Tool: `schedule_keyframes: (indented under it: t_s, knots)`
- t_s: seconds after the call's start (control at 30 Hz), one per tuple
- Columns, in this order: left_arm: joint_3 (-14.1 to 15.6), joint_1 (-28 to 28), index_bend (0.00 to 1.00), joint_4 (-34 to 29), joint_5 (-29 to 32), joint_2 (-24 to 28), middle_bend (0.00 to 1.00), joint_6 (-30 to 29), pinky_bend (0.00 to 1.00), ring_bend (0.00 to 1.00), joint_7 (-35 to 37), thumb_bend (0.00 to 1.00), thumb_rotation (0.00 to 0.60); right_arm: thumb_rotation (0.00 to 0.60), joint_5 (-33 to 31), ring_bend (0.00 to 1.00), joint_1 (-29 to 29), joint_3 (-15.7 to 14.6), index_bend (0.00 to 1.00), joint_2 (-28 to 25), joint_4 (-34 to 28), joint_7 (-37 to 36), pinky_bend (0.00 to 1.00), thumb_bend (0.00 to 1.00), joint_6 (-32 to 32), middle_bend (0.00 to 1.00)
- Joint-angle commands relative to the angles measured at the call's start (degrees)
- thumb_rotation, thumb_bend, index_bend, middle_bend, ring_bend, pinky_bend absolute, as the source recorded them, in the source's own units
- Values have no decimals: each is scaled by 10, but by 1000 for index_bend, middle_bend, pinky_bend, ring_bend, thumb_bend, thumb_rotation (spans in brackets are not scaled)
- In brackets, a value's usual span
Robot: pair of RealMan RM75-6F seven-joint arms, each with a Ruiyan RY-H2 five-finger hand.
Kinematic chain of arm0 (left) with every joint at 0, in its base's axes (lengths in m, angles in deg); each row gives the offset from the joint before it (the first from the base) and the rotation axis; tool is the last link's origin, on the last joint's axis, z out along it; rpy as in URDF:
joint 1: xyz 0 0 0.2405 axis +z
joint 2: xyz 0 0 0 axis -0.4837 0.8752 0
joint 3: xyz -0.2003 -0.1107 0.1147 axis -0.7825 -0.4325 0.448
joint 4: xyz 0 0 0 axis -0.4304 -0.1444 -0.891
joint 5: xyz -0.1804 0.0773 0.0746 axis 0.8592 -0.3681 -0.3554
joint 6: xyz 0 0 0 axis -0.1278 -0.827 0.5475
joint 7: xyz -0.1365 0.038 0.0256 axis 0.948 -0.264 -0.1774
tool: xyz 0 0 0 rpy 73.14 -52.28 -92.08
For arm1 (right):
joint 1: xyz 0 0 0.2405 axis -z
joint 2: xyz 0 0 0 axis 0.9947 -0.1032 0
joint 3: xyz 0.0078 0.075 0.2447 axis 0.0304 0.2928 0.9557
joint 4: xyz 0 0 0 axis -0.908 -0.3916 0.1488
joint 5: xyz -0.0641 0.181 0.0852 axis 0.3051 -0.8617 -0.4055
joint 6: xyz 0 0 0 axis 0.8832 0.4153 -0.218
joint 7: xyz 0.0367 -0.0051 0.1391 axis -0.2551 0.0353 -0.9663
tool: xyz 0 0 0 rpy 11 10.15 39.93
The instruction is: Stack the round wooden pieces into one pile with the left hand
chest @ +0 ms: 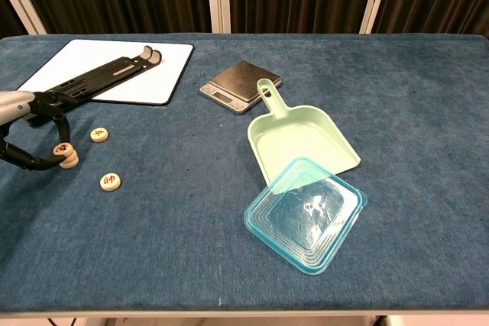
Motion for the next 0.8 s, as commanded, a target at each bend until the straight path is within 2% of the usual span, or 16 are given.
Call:
schedule_keyframes:
  t_s: [0.03,0.27,0.4,0.53,0.63,0.8]
  knots:
    - [0,0,452,0,0,0,46,0,17,0,0,323,582,600,0,0,0,0,0,0,0,0,27,30,0,20]
    - [2,1,407,-3,-3,1,39,-1,16,0,-4,322,581,600,0,0,0,0,0,1,1,-1,27,31,0,20]
    - [1,2,348,-20,-23,9,28,-15,13,0,0,322,570,600,-2,0,1,0,0,1,2,-3,27,31,0,20]
    - [-13,-6,337,-51,-30,26,28,-18,12,0,1,322,527,600,0,0,1,0,0,2,3,-4,26,31,-2,20]
    - [-34,-25,367,-65,-8,31,28,-4,12,0,-22,321,506,600,1,0,1,0,0,3,4,-5,26,31,-2,20]
    - [-68,-70,410,-58,71,11,28,30,12,0,-90,321,507,600,4,0,0,0,0,4,9,-9,26,31,-1,20]
